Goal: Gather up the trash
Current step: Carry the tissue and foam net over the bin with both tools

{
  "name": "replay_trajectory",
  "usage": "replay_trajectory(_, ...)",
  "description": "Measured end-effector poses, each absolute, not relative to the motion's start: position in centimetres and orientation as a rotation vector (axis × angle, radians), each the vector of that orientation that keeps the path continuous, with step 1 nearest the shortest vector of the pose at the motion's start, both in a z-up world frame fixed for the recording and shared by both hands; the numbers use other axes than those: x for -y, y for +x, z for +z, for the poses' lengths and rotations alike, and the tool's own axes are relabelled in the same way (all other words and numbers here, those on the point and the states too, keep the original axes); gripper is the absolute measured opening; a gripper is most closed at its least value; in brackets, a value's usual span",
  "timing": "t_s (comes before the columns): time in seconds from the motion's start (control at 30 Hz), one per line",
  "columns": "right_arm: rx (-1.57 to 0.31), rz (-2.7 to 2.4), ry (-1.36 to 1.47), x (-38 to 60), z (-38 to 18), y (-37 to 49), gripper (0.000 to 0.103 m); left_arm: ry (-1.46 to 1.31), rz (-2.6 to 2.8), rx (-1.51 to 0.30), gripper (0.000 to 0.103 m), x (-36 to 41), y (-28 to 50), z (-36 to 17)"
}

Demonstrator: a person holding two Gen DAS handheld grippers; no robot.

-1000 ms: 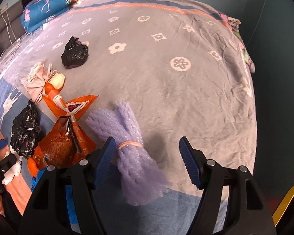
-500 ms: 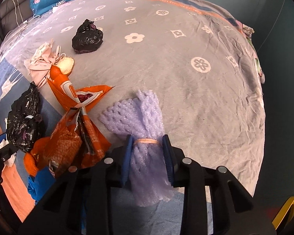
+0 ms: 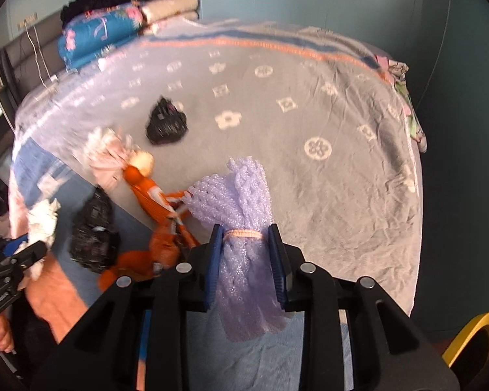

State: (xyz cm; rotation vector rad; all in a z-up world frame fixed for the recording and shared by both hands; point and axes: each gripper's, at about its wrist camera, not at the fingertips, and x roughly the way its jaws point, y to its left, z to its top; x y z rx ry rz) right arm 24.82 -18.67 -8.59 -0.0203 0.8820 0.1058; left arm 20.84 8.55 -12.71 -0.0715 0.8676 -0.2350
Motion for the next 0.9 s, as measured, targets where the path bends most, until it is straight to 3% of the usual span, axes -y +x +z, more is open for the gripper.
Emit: replay_trajectory(0.9,-0.531,0.201,0.166,24.5,6.9,11.4,0.027,-0.087,-0.275,-0.583,0.031,-4.7,14.5,0.7)
